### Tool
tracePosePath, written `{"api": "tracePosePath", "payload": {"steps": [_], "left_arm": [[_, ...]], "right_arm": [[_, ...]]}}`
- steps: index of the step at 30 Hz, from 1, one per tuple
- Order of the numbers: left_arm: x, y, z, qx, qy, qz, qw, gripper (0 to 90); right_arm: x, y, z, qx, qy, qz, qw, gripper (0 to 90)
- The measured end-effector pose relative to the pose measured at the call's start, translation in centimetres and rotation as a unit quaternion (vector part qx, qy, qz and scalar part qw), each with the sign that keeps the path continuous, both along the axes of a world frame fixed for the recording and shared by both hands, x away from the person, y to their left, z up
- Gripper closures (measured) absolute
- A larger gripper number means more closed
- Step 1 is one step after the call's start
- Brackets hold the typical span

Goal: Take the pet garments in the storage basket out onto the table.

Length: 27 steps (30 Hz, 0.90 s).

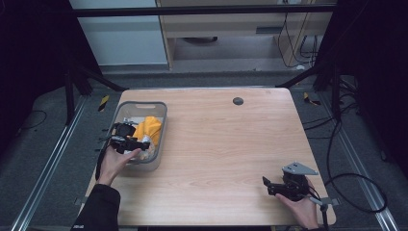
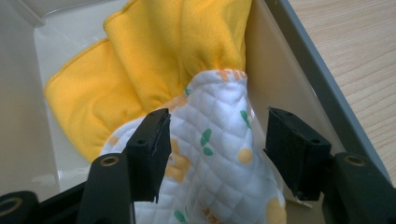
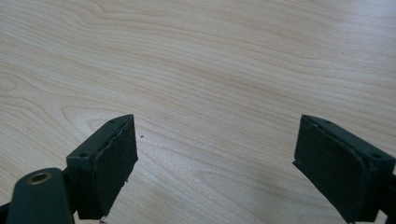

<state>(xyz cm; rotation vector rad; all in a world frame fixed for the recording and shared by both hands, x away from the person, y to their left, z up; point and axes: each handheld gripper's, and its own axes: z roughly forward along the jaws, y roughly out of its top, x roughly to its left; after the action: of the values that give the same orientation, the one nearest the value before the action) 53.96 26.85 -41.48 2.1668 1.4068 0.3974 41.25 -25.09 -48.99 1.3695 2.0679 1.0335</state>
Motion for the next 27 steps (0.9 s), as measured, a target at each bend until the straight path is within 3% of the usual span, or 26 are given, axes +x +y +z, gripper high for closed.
{"api": "tracePosePath", "payload": {"steps": [5,12,17,23,27], "left_arm": [[0.1,-0.2,-0.2,0.001,0.007,0.001,1.0,47.3],[0.3,-0.2,-1.1,-0.015,0.03,0.002,0.9994,55.7],[0.4,-0.3,-1.2,-0.01,0.035,0.004,0.9993,60.6],[0.4,-0.2,-1.2,-0.003,0.038,0.008,0.9993,73.3],[0.4,-0.2,-1.2,0.001,0.037,0.007,0.9993,75.7]], "right_arm": [[0.0,0.0,0.0,-0.002,0.002,0.002,1.0,13.0],[0.0,0.1,-0.1,-0.005,0.002,0.004,1.0,12.9],[0.0,0.1,-0.1,-0.002,0.006,0.003,1.0,12.8],[0.1,0.2,-0.2,-0.008,0.007,0.009,0.9999,12.8],[0.1,0.2,-0.2,-0.008,0.008,0.009,0.9999,12.8]]}}
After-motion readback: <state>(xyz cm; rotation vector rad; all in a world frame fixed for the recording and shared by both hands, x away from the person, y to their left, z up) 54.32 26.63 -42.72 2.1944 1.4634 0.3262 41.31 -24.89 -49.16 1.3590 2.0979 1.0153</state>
